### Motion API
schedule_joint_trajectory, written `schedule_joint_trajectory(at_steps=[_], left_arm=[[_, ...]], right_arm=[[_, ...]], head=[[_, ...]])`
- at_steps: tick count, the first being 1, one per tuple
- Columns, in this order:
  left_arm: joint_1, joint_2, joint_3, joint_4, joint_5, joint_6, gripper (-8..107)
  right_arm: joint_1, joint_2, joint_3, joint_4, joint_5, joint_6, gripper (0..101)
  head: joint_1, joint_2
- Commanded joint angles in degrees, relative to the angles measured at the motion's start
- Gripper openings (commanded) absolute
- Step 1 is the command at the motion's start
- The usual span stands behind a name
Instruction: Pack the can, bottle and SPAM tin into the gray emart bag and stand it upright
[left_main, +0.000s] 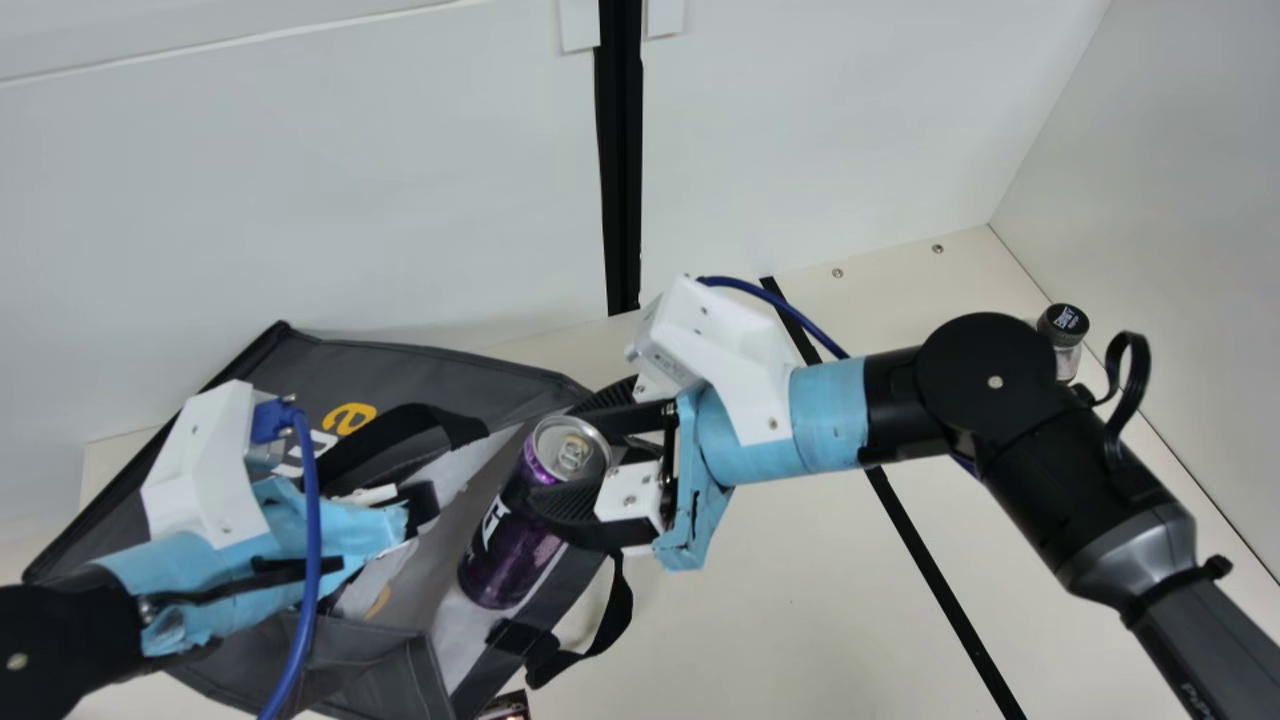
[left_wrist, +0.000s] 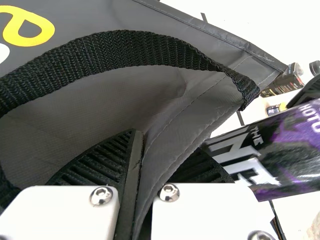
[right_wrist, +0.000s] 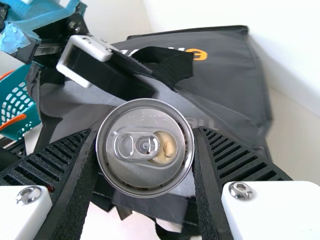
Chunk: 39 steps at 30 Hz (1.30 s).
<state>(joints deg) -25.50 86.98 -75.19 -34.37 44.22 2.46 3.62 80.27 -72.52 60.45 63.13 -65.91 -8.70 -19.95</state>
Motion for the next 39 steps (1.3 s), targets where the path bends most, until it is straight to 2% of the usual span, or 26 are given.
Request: schedule_joint_trajectory(at_steps=[1,24,39], left_arm=[[0.00,0.00,0.00,0.00,0.00,0.00,-8],[0.00,0.00,0.00,0.00,0.00,0.00,-8],[0.00,0.00,0.00,0.00,0.00,0.00,-8]], right_arm=[[0.63,0.38,0.36,0.24,-0.42,-0.34,0],[7.83,6.27,2.65,4.02,-8.25,-3.67,0],[11.47,11.33,2.93,5.13,-12.10,-5.73,0]], head=[[-1.30,-0.05],[-1.30,-0.05],[-1.30,-0.05]])
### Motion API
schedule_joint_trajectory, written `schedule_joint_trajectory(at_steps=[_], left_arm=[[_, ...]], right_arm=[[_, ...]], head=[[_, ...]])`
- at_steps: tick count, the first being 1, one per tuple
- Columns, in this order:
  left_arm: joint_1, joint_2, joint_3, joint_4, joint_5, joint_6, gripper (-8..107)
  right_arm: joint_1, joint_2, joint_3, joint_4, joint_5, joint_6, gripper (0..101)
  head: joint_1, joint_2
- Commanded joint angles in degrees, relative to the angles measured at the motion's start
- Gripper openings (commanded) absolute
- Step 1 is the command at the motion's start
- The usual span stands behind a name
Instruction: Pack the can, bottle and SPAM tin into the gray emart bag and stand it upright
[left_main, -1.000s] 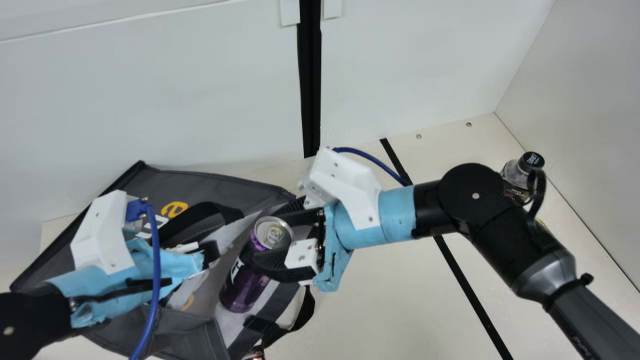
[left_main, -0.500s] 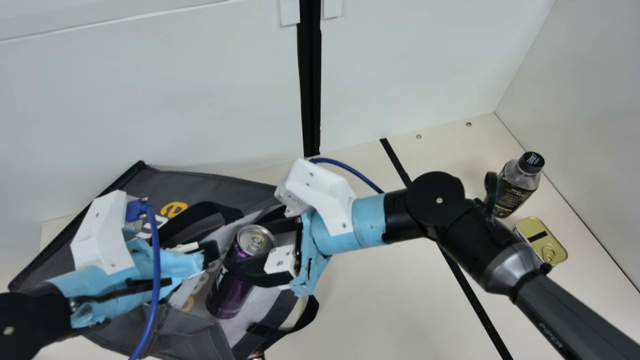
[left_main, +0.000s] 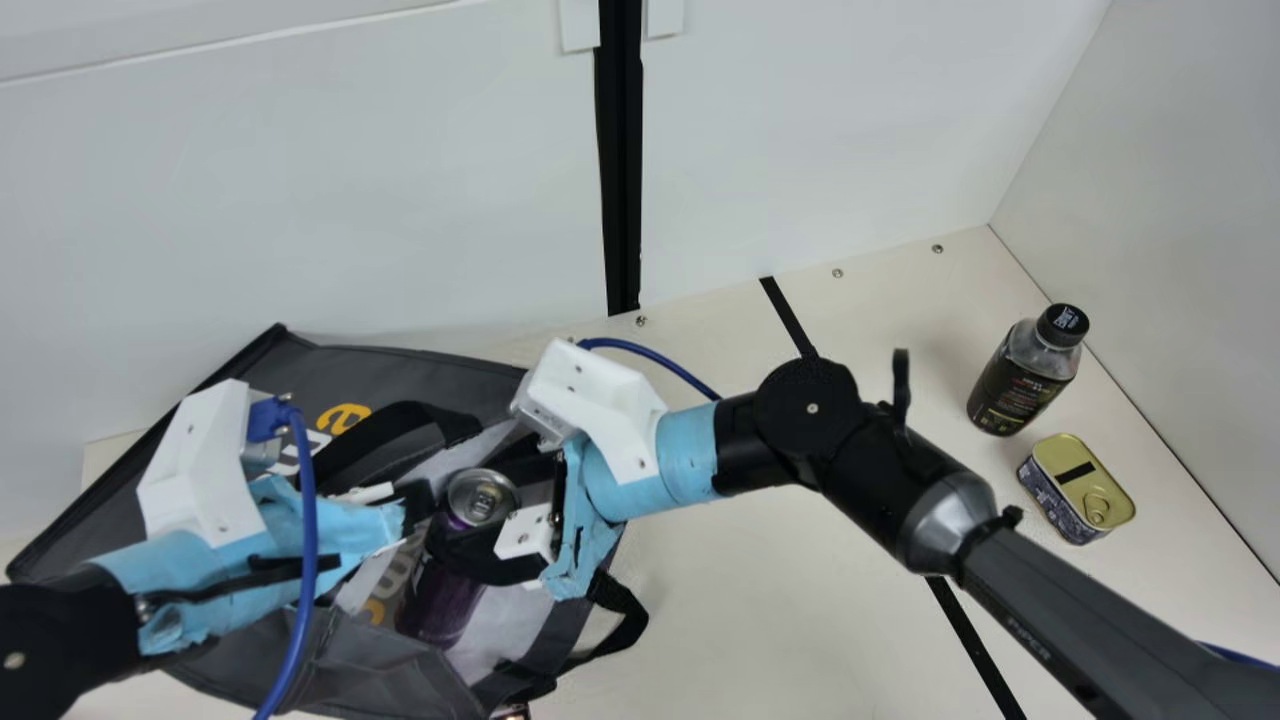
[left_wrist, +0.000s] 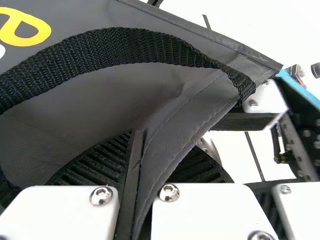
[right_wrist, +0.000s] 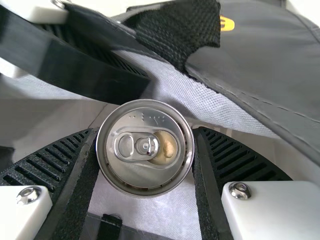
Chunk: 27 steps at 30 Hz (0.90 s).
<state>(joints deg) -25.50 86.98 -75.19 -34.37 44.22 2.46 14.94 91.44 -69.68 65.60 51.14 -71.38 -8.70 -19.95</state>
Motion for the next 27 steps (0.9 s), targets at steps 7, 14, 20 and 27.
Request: schedule_joint_trajectory(at_steps=[7,14,20,27], left_arm=[[0.00,0.00,0.00,0.00,0.00,0.00,-8],[0.00,0.00,0.00,0.00,0.00,0.00,-8],[0.00,0.00,0.00,0.00,0.00,0.00,-8],[0.00,0.00,0.00,0.00,0.00,0.00,-8]], right_arm=[[1.32,2.50,0.11,-0.45,-1.83,-1.66,0],[2.48,5.22,-1.49,-0.83,-3.49,-2.01,0],[3.30,7.34,-3.61,-1.15,-4.73,-1.55,0],[3.84,8.54,-5.17,-1.42,-5.61,-0.82,0]], head=[[-1.30,-0.05],[-1.30,-0.05],[-1.30,-0.05],[-1.30,-0.05]])
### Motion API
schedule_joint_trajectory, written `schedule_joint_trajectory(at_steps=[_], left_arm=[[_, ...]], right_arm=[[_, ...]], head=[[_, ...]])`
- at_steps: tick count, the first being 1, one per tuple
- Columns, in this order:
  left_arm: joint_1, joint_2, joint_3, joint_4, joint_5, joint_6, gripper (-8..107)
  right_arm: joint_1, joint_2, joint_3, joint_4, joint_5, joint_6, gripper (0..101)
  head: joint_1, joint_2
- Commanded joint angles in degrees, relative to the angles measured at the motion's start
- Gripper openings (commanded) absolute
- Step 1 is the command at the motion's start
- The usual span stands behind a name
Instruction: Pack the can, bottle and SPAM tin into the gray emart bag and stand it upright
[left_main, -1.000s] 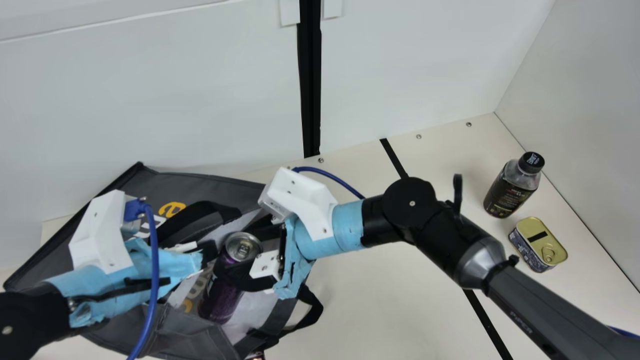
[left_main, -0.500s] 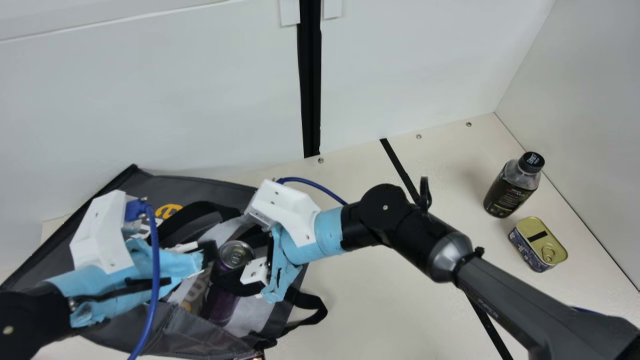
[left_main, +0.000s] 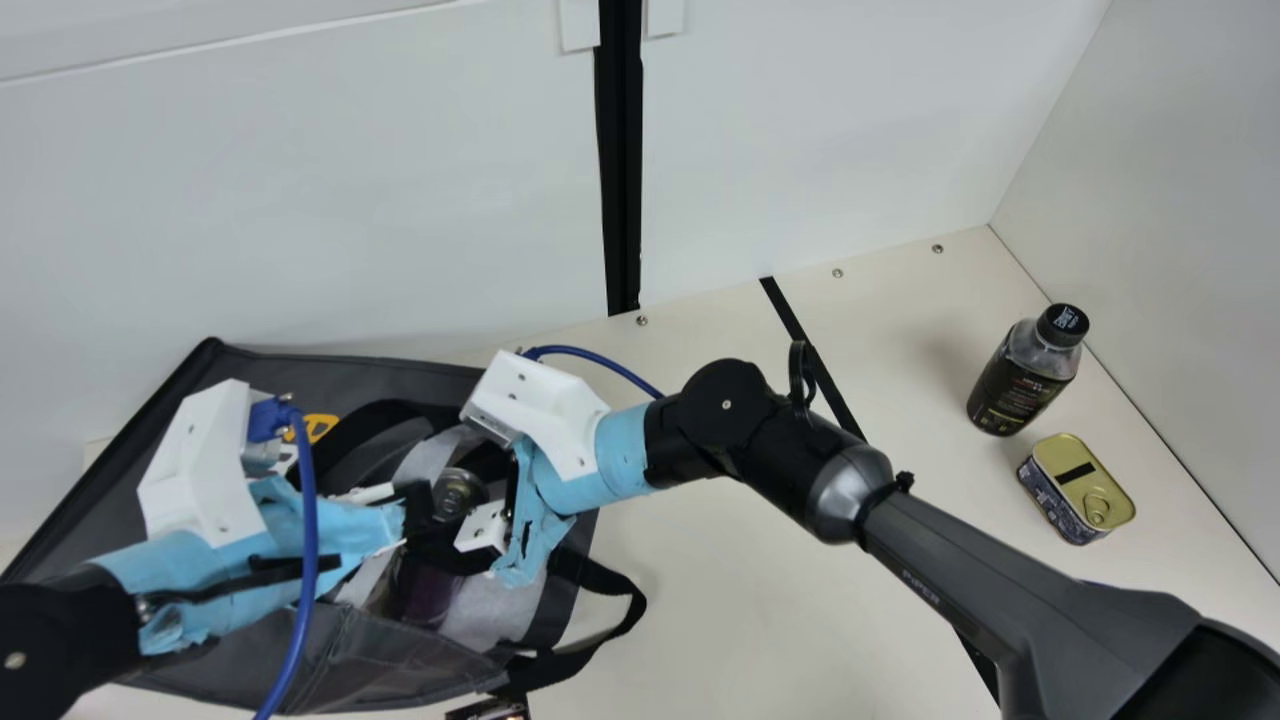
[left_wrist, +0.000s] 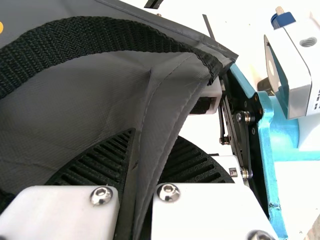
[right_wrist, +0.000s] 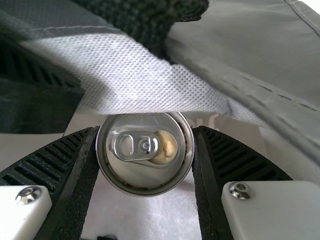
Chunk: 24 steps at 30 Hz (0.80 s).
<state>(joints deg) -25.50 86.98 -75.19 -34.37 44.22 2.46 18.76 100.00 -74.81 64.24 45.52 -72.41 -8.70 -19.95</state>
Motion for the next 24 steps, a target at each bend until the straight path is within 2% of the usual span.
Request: schedule_joint_trajectory(at_steps=[1,2,24], left_arm=[[0.00,0.00,0.00,0.00,0.00,0.00,-8],[0.00,0.00,0.00,0.00,0.00,0.00,-8],[0.00,0.00,0.00,0.00,0.00,0.00,-8]], right_arm=[[0.04,0.06,-0.19,-0.10,-0.05,0.31,0],[0.05,0.11,-0.29,-0.13,-0.11,0.40,0],[-0.71,-1.33,0.97,-0.90,0.46,0.43,73]], head=[[-1.30,-0.05],[-1.30,-0.05],[-1.30,-0.05]])
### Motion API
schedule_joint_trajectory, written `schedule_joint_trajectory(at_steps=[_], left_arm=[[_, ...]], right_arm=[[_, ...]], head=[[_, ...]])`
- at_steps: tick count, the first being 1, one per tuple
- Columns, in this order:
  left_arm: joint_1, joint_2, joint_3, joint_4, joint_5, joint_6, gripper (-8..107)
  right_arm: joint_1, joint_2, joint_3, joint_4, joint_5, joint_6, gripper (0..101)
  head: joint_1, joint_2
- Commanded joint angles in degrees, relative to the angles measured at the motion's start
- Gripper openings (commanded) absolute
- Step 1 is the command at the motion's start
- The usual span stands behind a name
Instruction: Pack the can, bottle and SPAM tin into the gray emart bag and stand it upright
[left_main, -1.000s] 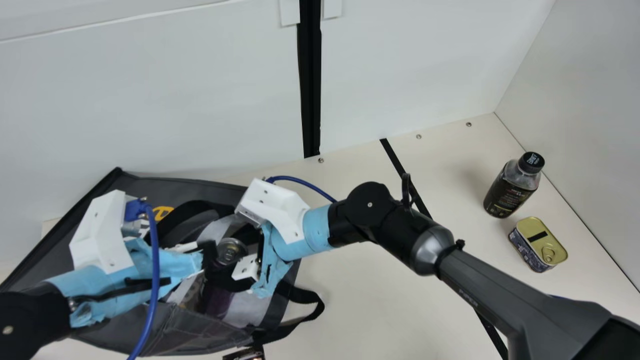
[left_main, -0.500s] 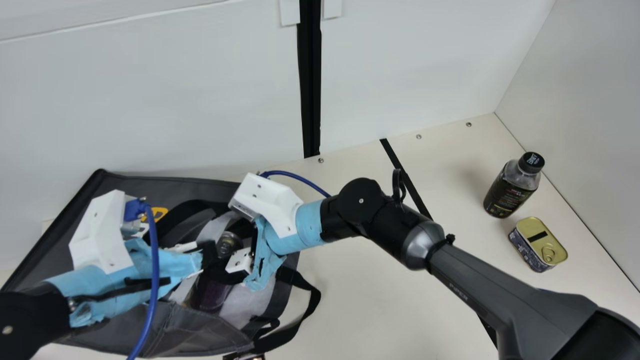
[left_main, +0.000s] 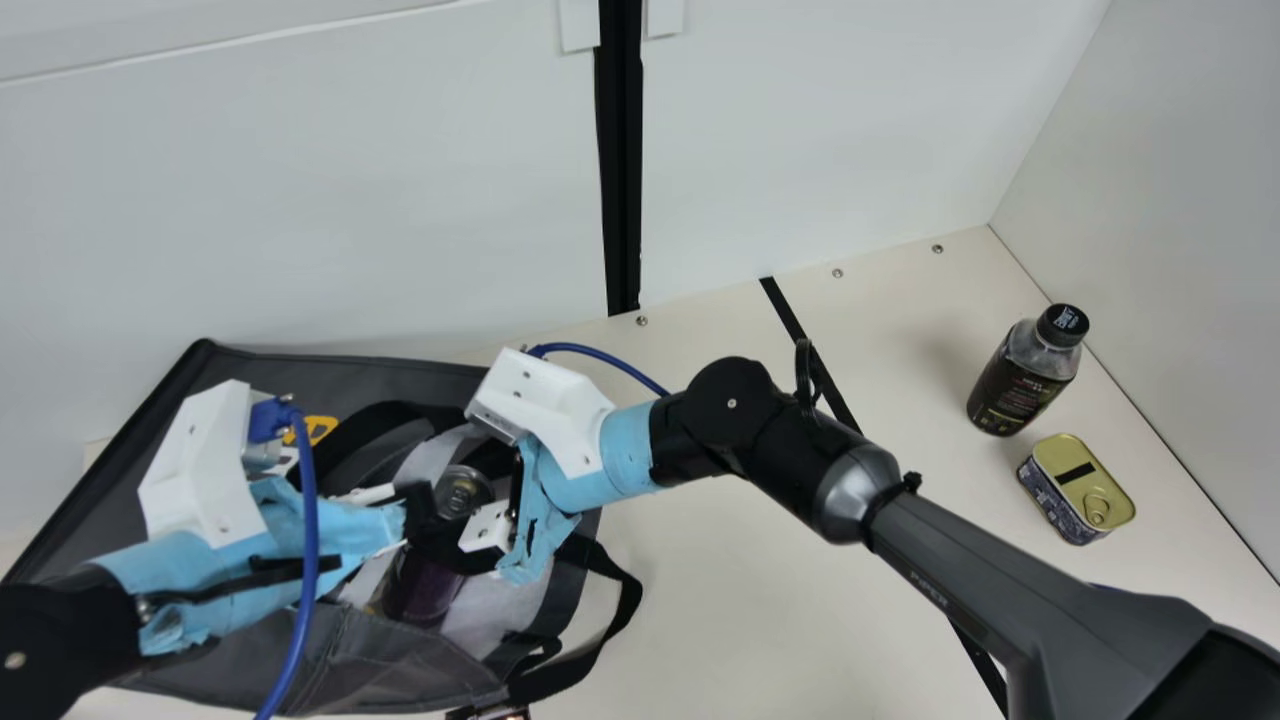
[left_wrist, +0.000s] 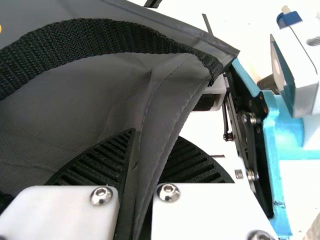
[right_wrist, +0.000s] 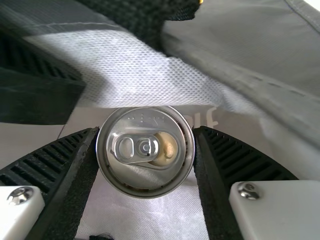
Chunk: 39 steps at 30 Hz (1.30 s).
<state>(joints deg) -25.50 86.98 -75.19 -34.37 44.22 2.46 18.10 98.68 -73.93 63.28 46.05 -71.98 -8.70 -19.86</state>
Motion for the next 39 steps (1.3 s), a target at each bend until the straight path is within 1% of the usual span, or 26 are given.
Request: schedule_joint_trajectory(at_steps=[1,6,7,22,39], left_arm=[[0.00,0.00,0.00,0.00,0.00,0.00,-8],[0.00,0.00,0.00,0.00,0.00,0.00,-8],[0.00,0.00,0.00,0.00,0.00,0.00,-8],[0.00,0.00,0.00,0.00,0.00,0.00,-8],[0.00,0.00,0.00,0.00,0.00,0.00,-8]], right_arm=[[-0.13,-0.13,0.25,0.03,-0.04,-0.03,77],[-0.51,-0.73,0.91,-0.13,0.17,-0.15,94],[-0.60,-0.83,1.00,-0.17,0.23,-0.17,95],[-2.45,-3.33,2.76,-0.92,1.29,-0.55,95],[-7.21,-9.30,5.76,-1.47,4.73,-1.07,95]], head=[[-1.30,-0.14],[-1.30,-0.14],[-1.30,-0.14],[-1.30,-0.14],[-1.30,-0.14]])
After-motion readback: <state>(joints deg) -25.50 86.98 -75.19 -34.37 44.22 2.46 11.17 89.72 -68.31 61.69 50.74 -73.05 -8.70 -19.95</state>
